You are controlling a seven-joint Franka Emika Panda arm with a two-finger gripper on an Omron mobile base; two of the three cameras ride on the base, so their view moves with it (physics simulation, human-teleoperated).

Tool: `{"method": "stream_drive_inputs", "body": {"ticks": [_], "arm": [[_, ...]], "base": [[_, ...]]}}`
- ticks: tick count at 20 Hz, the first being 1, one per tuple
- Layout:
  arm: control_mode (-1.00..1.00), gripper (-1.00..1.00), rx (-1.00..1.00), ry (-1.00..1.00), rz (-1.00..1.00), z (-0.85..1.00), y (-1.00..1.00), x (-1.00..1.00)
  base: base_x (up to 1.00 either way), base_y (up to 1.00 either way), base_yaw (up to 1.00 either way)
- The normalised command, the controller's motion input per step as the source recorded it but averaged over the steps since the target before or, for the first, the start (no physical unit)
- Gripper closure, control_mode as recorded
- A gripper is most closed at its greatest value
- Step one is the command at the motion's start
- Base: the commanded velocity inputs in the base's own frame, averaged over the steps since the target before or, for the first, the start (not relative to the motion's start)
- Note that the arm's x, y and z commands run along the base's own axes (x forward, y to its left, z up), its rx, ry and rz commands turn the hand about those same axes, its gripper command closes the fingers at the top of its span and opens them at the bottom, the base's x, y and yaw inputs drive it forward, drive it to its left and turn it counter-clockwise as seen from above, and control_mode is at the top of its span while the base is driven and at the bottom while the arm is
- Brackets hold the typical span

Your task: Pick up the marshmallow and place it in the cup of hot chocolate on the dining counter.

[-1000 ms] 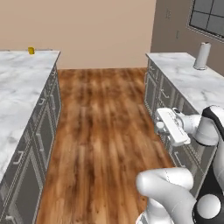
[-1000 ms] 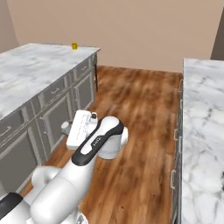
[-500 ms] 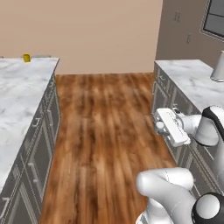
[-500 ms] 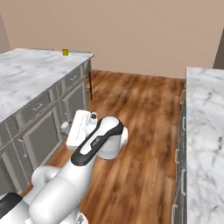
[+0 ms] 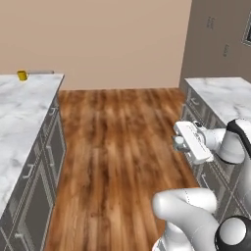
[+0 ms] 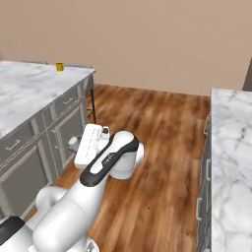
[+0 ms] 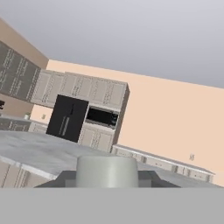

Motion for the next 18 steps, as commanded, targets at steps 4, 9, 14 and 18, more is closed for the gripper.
{"method": "stream_drive_inputs", "body": {"ticks": [4, 9, 14, 18], "arm": [[1.00, 1.00, 0.00, 0.00, 0.00, 0.00, 0.00, 0.00], [1.00, 1.00, 0.00, 0.00, 0.00, 0.00, 0.00, 0.00], [1.00, 1.00, 0.00, 0.00, 0.00, 0.00, 0.00, 0.00], [1.00, 1.00, 0.00, 0.00, 0.00, 0.00, 0.00, 0.00]], "base": [[1.00, 0.10, 0.01], [1.00, 0.11, 0.02], [1.00, 0.12, 0.03], [1.00, 0.11, 0.04]]}}
